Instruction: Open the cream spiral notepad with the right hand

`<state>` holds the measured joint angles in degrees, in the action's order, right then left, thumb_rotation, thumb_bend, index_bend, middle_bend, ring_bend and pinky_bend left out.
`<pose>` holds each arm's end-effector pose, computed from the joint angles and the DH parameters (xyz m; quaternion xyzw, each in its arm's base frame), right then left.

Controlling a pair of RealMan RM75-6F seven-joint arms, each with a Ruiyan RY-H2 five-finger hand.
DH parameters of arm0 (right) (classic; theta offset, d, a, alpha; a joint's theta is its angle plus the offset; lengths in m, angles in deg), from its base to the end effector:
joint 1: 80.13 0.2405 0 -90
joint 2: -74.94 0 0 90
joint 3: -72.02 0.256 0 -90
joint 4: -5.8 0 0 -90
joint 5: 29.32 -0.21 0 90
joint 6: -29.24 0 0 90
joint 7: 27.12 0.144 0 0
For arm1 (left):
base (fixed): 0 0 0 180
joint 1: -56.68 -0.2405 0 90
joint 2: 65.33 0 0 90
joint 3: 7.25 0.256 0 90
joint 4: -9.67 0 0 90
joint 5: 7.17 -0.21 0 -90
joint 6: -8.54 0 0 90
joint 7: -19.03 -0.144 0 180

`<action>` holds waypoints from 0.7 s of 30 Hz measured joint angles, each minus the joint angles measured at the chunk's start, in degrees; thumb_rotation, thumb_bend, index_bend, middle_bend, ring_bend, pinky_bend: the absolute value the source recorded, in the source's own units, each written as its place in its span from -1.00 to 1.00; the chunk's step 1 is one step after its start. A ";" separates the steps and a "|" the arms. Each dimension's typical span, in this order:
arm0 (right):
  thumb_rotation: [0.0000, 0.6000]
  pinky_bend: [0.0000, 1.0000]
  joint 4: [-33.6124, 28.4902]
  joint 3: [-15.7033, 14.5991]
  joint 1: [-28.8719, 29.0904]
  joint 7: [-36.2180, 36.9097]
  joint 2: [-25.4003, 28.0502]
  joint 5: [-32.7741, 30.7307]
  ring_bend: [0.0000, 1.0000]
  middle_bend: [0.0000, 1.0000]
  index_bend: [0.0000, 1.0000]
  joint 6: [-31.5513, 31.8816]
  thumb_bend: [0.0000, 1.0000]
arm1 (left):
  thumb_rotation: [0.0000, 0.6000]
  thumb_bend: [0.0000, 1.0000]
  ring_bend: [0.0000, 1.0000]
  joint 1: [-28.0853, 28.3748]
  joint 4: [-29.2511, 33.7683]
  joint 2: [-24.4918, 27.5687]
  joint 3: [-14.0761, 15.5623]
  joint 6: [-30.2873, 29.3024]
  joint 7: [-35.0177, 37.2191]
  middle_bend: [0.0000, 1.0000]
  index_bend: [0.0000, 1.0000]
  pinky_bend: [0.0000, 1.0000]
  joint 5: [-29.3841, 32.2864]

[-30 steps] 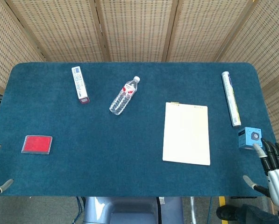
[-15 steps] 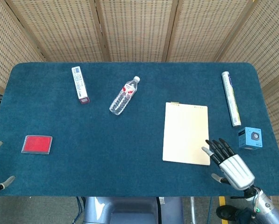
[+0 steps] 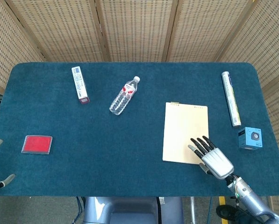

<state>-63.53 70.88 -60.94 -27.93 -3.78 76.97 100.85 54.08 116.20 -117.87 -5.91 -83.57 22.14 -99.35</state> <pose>-0.2931 -0.2355 0.0510 0.8102 -0.2381 0.3376 0.4158 -0.2793 0.1267 0.2004 -0.5683 -0.4194 -0.4141 0.5741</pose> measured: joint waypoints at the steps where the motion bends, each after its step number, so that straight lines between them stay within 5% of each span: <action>1: 1.00 -1.00 0.50 -0.22 0.08 -0.13 -0.21 -0.30 -1.00 -1.00 -0.80 -0.30 -0.07 | 1.00 -1.00 -1.00 0.04 0.00 0.01 0.03 0.12 -0.05 -1.00 -1.00 -1.00 -0.02; 21: 1.00 -1.00 10.90 -4.14 0.16 0.13 -6.60 -1.89 -1.00 -1.00 -0.80 -0.76 -0.07 | 1.00 -1.00 -1.00 0.15 0.30 -0.18 0.00 0.31 -0.74 -1.00 -1.00 -1.00 0.15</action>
<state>-52.63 66.74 -60.78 -27.79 -10.38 75.07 100.09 54.22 116.50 -118.05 -5.91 -83.26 21.40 -99.20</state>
